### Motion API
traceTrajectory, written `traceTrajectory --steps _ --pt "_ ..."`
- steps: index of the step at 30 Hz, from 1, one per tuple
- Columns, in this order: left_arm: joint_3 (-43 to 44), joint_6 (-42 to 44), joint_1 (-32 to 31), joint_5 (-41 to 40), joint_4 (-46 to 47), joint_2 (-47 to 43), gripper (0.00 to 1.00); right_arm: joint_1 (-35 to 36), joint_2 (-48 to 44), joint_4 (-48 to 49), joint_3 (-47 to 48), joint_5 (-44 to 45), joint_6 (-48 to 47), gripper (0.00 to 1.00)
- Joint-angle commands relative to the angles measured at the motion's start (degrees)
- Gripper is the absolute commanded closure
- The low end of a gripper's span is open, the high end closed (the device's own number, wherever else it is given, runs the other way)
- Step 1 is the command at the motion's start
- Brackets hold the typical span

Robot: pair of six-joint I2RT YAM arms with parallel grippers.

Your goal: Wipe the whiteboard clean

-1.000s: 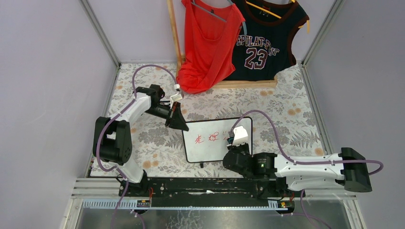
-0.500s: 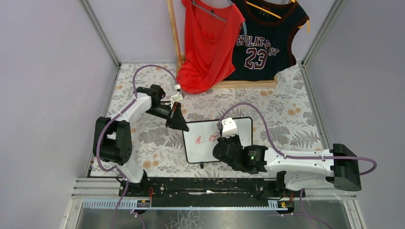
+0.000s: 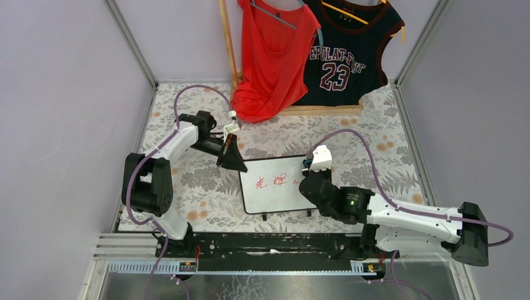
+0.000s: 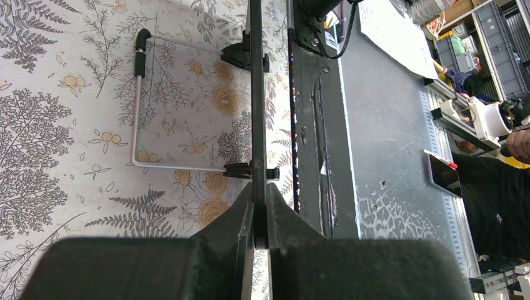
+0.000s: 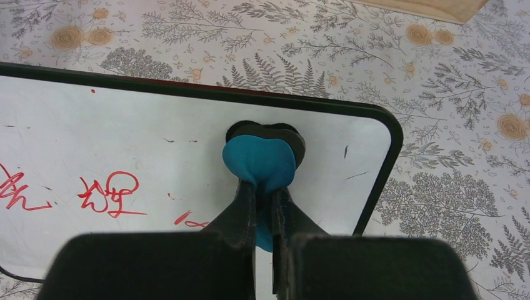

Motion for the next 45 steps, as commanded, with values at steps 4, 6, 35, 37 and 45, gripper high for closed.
traceTrajectory --steps 4,6,35,37,45 --pt "-0.5 2.6 -1.1 -3.9 0.0 -0.6 1.00 0.5 5.3 4.4 0.3 -3.0 0.1 1.00" --pt "-0.6 2.5 -1.1 -3.9 0.0 -0.5 1.00 2.6 7.6 6.1 1.2 -3.0 0.5 1.00" --pt "-0.1 2.3 -1.3 -3.9 0.0 0.1 1.00 8.2 -3.7 -13.3 -5.6 6.0 18.1 1.00" --pt "-0.1 2.3 -1.3 -3.9 -0.1 0.1 1.00 8.2 -2.0 -10.2 -5.1 4.9 16.3 1.00" --pt "-0.1 2.1 -1.3 -4.2 0.0 0.2 1.00 10.2 13.4 3.7 1.2 -1.1 9.3 1.00"
